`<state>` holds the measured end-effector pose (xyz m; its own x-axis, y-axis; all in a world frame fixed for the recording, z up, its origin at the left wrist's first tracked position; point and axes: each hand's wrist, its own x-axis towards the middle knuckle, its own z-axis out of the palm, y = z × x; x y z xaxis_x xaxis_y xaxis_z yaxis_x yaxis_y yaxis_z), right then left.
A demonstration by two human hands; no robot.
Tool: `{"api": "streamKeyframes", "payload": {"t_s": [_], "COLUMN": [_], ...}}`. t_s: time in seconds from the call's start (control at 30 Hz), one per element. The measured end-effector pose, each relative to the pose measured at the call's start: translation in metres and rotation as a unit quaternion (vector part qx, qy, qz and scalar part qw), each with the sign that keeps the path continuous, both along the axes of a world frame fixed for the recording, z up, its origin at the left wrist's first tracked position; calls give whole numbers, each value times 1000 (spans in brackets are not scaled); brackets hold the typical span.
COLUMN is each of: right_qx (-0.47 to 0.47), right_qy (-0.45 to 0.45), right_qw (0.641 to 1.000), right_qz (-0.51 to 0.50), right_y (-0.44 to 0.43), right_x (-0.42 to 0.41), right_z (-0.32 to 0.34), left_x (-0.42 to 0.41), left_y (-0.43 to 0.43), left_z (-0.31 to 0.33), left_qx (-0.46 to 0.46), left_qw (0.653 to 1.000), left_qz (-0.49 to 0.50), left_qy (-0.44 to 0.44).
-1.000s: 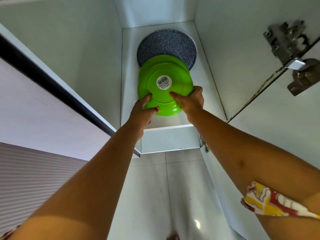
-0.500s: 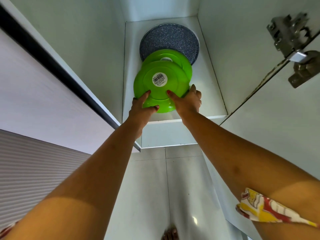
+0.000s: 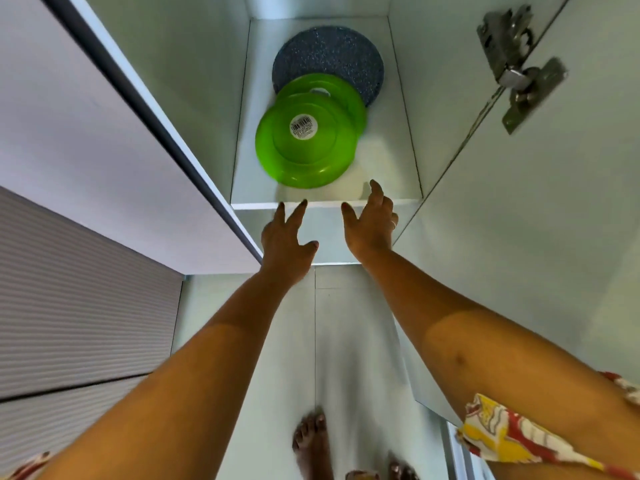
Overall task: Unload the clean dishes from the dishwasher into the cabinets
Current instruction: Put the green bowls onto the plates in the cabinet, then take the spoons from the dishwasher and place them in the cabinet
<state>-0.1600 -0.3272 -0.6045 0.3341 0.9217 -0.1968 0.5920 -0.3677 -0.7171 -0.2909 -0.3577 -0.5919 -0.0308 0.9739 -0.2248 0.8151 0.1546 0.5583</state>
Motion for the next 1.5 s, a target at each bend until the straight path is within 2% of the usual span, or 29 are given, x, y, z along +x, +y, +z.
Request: {"api": "streamKeyframes", "payload": {"t_s": [0.2, 0.3, 0.43, 0.53, 0.7, 0.83, 1.1, 1.27, 1.5], "right_qx": [-48, -73, -138, -149, -188, -200, -206, -187, -166], "right_qy": [-55, -41, -27, -57, -57, -90, -74, -86, -136], "right_qw": [996, 994, 978, 959, 959, 961, 965, 969, 965], "right_qz": [46, 68, 157, 234, 204, 168, 142, 136, 152], "right_y": [-99, -161, -245, -312, -392, -430, -427, -382, -310], "right_x": [32, 47, 66, 94, 158, 203, 301, 340, 382], "right_z": [2, 6, -1, -13, -11, 5, 8, -2, -18], "left_x": [51, 70, 87, 112, 164, 194, 270, 317, 353], "left_y": [-104, -167, -260, -323, -381, -403, -386, -345, -283], "left_z": [1, 2, -1, -3, 11, 34, 48, 40, 20], "left_qx": [-72, -138, -200, -239, -263, -259, -290, -317, -311], "left_qw": [997, 990, 976, 963, 951, 953, 943, 934, 921], "left_qz": [-8, -38, -71, -106, -153, -160, -123, -29, 86], "left_qy": [-19, 13, 55, 67, 54, 5, -105, -162, -217]}}
